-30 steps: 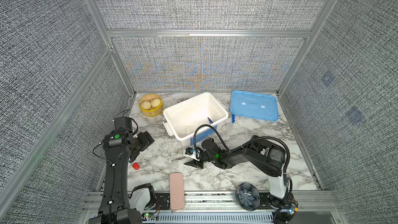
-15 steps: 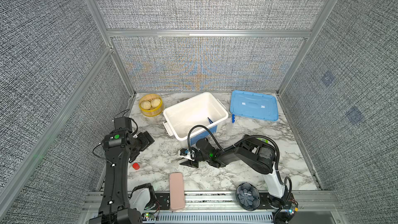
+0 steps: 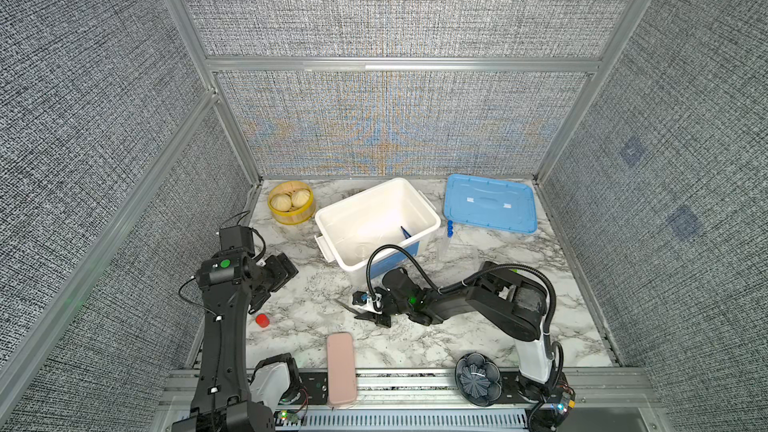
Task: Organize the chemistry lab equipment
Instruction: 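Lower the right gripper and close it on the metal tweezers, then lift the metal tweezers and carry them toward the white tub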
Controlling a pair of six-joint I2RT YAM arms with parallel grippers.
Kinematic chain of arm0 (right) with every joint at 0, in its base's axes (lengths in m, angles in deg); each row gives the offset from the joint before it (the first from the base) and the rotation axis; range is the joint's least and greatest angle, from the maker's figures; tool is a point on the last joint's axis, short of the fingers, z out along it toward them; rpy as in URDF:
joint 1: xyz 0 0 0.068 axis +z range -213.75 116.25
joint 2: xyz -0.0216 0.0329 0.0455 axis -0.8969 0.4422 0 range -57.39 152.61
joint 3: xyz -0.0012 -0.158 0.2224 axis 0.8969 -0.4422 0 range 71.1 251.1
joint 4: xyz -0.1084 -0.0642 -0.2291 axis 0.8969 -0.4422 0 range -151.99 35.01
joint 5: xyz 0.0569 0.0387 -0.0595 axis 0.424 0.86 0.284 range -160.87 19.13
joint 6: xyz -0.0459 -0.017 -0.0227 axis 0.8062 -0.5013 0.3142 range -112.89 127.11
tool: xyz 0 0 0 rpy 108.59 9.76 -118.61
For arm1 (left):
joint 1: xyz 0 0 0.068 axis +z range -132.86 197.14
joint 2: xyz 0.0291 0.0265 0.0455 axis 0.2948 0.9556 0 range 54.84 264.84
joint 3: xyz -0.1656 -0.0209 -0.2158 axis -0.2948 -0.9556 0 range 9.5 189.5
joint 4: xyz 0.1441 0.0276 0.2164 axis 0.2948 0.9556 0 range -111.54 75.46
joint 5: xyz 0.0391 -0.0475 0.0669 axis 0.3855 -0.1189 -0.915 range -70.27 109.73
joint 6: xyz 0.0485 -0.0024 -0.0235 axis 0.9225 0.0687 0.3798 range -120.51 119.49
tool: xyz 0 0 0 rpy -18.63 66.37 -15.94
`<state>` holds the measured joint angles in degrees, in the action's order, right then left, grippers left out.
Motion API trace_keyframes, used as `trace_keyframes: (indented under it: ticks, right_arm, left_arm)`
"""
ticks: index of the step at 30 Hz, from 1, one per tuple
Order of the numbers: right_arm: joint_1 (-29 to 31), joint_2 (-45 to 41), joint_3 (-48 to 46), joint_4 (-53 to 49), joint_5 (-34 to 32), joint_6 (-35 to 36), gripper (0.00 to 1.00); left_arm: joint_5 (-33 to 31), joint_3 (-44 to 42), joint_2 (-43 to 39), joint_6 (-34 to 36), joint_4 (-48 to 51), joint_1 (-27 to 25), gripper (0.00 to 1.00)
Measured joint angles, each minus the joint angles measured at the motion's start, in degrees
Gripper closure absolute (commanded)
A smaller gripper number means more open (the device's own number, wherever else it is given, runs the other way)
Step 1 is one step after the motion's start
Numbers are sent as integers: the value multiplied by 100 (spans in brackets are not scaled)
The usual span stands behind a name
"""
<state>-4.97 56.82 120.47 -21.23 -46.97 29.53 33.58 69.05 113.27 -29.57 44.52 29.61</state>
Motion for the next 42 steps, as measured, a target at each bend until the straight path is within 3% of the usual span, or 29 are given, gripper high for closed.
trace_keyframes:
  ticks: [7, 12, 19, 31, 42]
  right_arm:
    - [109, -192, -179, -52, -328, -527, 55]
    - [354, 105, 133, 120, -737, -1043, 54]
    - [420, 520, 380, 678, -1220, -1440, 75]
    - [437, 267, -11, 811, -1878, -1558, 96]
    - [435, -964, -1388, 599, -2507, -1749, 100]
  left_arm:
    - [57, -13, 13, -2, -24, 0, 12]
    - [120, -17, 37, -9, -42, 0, 12]
    - [131, -11, 7, -9, -37, 2, 12]
    - [138, -44, 24, -9, -44, 4, 12]
    - [177, -87, 76, -55, -151, 4, 12]
